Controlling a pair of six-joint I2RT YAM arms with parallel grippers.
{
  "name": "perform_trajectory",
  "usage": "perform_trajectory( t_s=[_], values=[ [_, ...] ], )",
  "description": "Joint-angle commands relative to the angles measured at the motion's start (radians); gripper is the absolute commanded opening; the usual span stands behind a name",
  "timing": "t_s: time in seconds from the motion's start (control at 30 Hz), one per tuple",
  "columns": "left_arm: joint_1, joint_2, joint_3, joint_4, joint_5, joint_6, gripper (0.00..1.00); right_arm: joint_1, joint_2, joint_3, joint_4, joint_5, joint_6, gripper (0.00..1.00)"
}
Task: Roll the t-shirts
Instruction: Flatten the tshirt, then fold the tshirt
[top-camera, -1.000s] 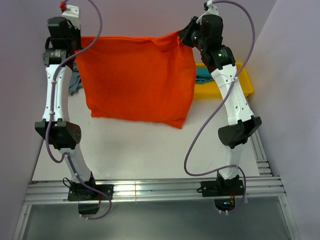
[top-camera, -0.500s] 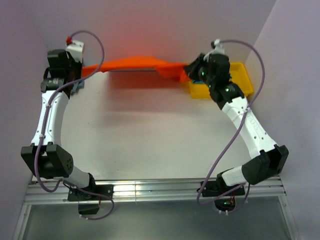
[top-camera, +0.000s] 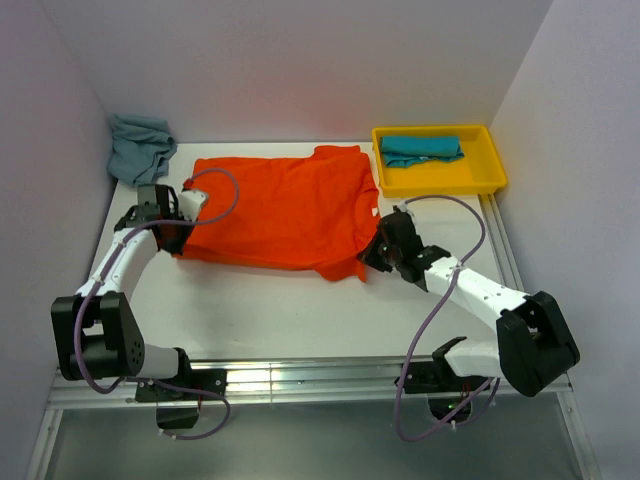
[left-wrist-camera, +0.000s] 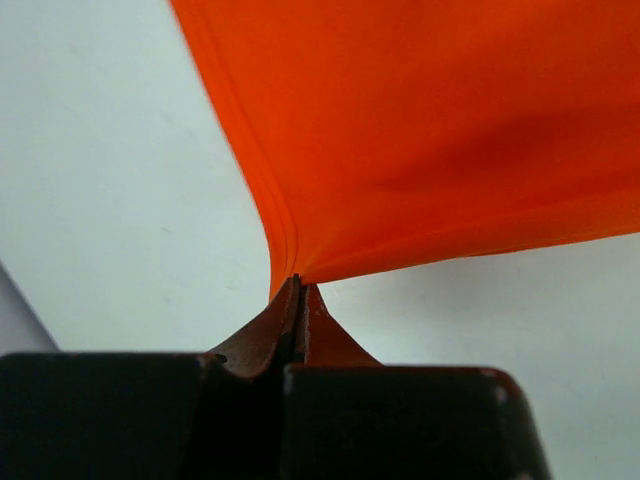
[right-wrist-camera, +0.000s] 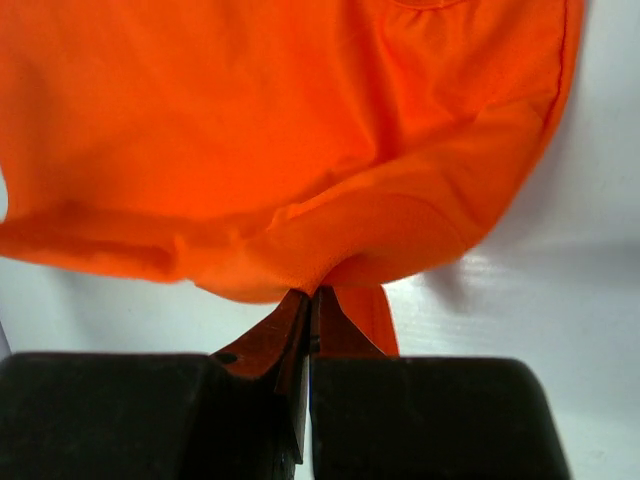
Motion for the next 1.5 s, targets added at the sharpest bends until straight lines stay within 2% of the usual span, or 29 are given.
perform_trajectory(
  t_s=[0.0,0.2,0.43,0.7,0.9,1.13,1.3,1.47],
  values=[
    [0.007,-0.065,-0.100,0.018,0.019,0.067,0.00,0.066,-0.020,-0.063,0.083,0.076,0.104,0.00],
    [0.007,-0.131,-0.254,0.026,-0.004,0.100,0.00,0.161,-0.010,-0.187,0.104,0.098,0.207,0.00],
    [0.007,-0.255,-0.346,0.003,-0.045,0.130,0.00,0.265,-0.171,-0.282,0.019,0.173,0.297,0.00],
    [0.007,-0.274,-0.360,-0.053,-0.050,0.153,0.00,0.285,-0.398,-0.331,-0.136,0.207,0.339,0.00],
    [0.007,-0.293,-0.360,-0.105,-0.050,0.182,0.00,0.302,-0.478,-0.360,-0.179,0.195,0.363,0.00],
    [0.009,-0.358,-0.390,-0.151,-0.063,0.223,0.00,0.360,-0.520,-0.336,-0.258,0.234,0.393,0.00],
    [0.007,-0.317,-0.363,-0.134,-0.062,0.196,0.00,0.362,-0.459,-0.298,-0.265,0.268,0.368,0.00],
    [0.009,-0.229,-0.266,-0.110,-0.045,0.144,0.00,0.351,-0.363,-0.186,-0.282,0.313,0.301,0.00]
  ],
)
